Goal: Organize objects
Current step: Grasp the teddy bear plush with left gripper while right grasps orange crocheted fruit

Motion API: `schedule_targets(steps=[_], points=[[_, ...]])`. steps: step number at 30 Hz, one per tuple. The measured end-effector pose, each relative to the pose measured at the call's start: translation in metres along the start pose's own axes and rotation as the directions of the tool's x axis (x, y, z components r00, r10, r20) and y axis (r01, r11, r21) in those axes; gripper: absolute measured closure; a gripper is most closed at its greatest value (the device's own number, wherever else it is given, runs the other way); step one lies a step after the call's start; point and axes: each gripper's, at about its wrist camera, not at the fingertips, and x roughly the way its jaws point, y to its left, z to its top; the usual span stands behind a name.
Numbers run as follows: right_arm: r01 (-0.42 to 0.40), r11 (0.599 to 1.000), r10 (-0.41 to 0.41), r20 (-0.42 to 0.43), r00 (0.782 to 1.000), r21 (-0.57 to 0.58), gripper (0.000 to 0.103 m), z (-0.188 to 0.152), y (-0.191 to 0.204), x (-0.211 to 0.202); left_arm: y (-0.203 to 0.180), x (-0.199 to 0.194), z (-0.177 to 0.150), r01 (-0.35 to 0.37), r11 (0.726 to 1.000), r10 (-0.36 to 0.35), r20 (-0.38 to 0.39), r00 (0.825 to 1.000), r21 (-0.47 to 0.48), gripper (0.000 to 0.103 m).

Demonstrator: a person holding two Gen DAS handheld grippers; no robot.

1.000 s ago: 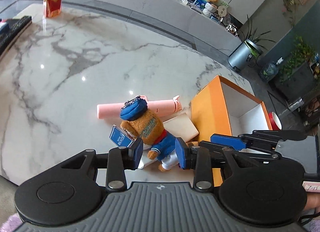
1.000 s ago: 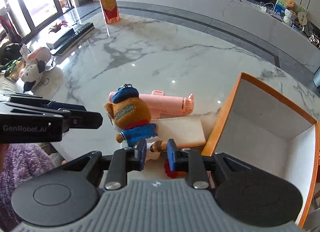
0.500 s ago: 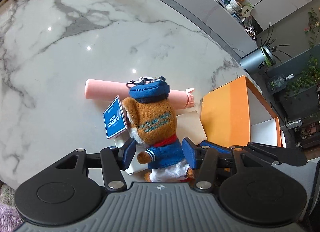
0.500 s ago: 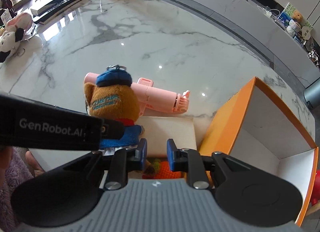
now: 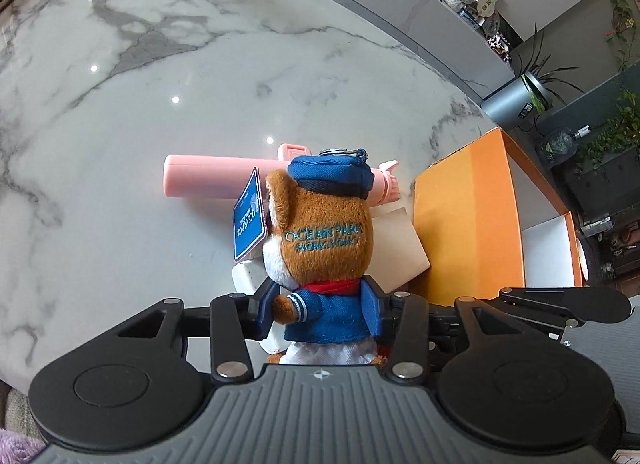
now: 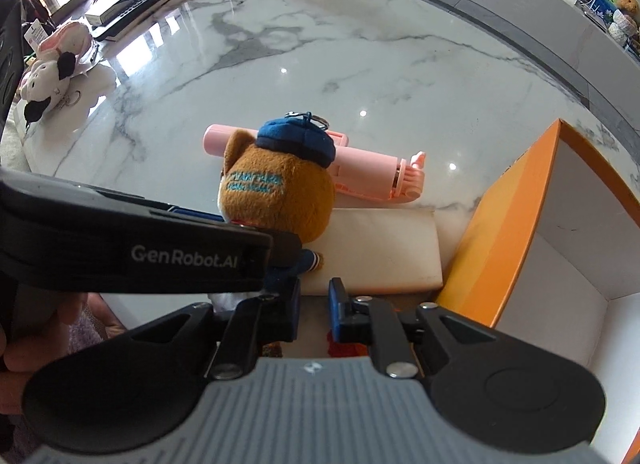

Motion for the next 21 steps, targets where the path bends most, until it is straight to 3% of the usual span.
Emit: schedule_targets(steps=[7, 13, 21], points=[[0.044, 0.989, -0.058, -0.096, 0.994, -0.142, 0.082, 0.0, 0.006, 0.004, -0.004, -0.026, -0.004, -0.043, 0.995, 0.037, 0.069, 0.997, 0.091, 0.059], [0.14, 0.932, -0.207, -0.172, 0.963, -0.335, 0.061, 0.002, 0.028, 0.027, -0.001, -0.045, -0.004, -0.069, 0.99, 0.054, 0.124, 0.991, 0.124, 0.059], [0.203, 0.889, -0.305, -0.203, 0.93, -0.41, 0.048, 0.004, 0.034, 0.054, 0.016, -0.055, -0.002, -0.093, 0.991, 0.079, 0.136, 0.987, 0.096, 0.059]])
